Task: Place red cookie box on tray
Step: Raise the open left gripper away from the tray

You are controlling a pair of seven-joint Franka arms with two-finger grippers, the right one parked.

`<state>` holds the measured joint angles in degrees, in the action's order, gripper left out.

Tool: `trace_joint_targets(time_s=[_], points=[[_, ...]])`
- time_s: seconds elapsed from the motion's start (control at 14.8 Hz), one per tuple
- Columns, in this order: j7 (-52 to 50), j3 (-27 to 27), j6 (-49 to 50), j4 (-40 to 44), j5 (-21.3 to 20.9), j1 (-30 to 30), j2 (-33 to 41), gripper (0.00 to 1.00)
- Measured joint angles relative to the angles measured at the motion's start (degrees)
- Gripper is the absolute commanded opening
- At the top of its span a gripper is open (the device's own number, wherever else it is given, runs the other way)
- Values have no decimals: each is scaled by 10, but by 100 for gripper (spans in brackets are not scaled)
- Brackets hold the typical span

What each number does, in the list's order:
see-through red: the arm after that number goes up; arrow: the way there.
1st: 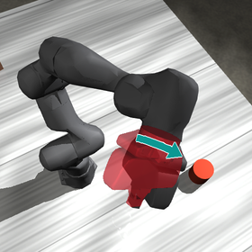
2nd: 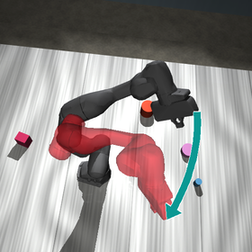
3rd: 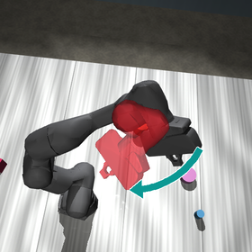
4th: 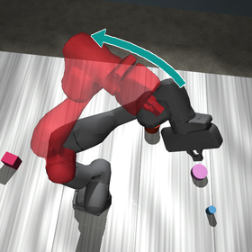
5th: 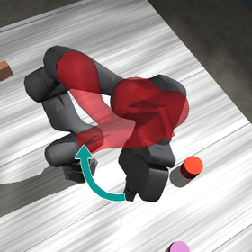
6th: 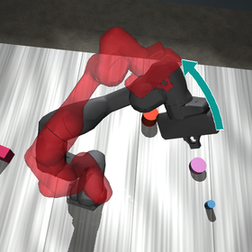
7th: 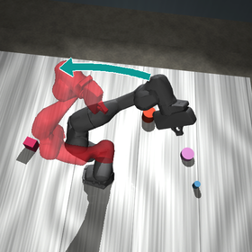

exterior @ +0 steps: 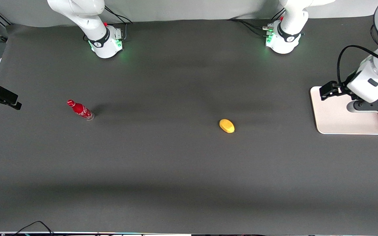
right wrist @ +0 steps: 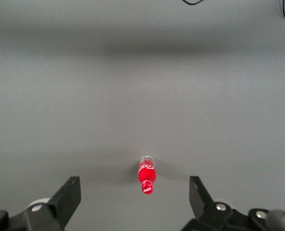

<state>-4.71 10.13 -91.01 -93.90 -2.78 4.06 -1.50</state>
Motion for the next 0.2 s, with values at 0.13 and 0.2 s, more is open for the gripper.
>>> trace_joint_targets(time_s=[0.13,0.2], points=[[8,-9,-11,0,4,0,0,100],[10,-12,-16,0,8,0,0,100]])
